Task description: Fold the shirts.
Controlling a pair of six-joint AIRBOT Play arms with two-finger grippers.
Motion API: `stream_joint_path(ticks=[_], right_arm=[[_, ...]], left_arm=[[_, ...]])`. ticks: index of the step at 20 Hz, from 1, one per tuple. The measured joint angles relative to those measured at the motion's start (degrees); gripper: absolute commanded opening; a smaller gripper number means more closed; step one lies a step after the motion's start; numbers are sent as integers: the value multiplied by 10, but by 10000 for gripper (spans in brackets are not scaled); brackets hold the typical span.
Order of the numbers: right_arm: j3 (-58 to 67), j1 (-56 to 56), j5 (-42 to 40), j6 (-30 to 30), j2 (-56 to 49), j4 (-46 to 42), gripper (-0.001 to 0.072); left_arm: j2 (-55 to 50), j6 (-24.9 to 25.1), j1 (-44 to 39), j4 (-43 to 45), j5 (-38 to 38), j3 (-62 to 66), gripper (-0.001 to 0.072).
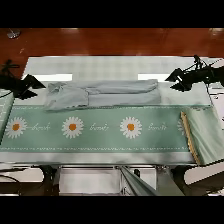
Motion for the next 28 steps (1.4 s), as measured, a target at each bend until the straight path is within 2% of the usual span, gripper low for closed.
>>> stream_joint_path(ticks=[3, 6, 9, 10, 12, 13, 14, 17, 20, 25, 28], right_arm=[[2, 9, 12, 10, -15, -21, 622], [2, 32, 27, 9, -38, 0, 622], [6, 62, 35, 6, -59, 33, 613], [8, 71, 39, 5, -65, 43, 569], [16, 88, 37, 5, -75, 43, 23], [23, 94, 37, 4, -77, 43, 19], [33, 97, 45, 0, -76, 54, 19], [50, 96, 82, -11, -48, 40, 18], [21, 93, 109, -19, 36, -26, 19], [-158, 90, 84, -21, 290, -104, 19], [-266, 90, 73, 1, 445, -118, 19]], left_arm=[[123, 0, -14, 7, 77, -101, 700], [244, 0, -59, -1, 155, -209, 700], [313, 0, -122, -19, 183, -278, 700], [319, 0, -148, -28, 183, -290, 700], [318, 0, -208, -39, 187, -306, 669], [312, 0, -235, -45, 193, -310, 374], [303, 0, -263, -50, 197, -310, 37], [276, 3, -325, -68, 207, -296, 27], [250, 21, -381, -86, 209, -260, 27], [175, 32, -486, -95, 253, -176, 26], [85, 12, -548, -97, 267, -106, 26]])
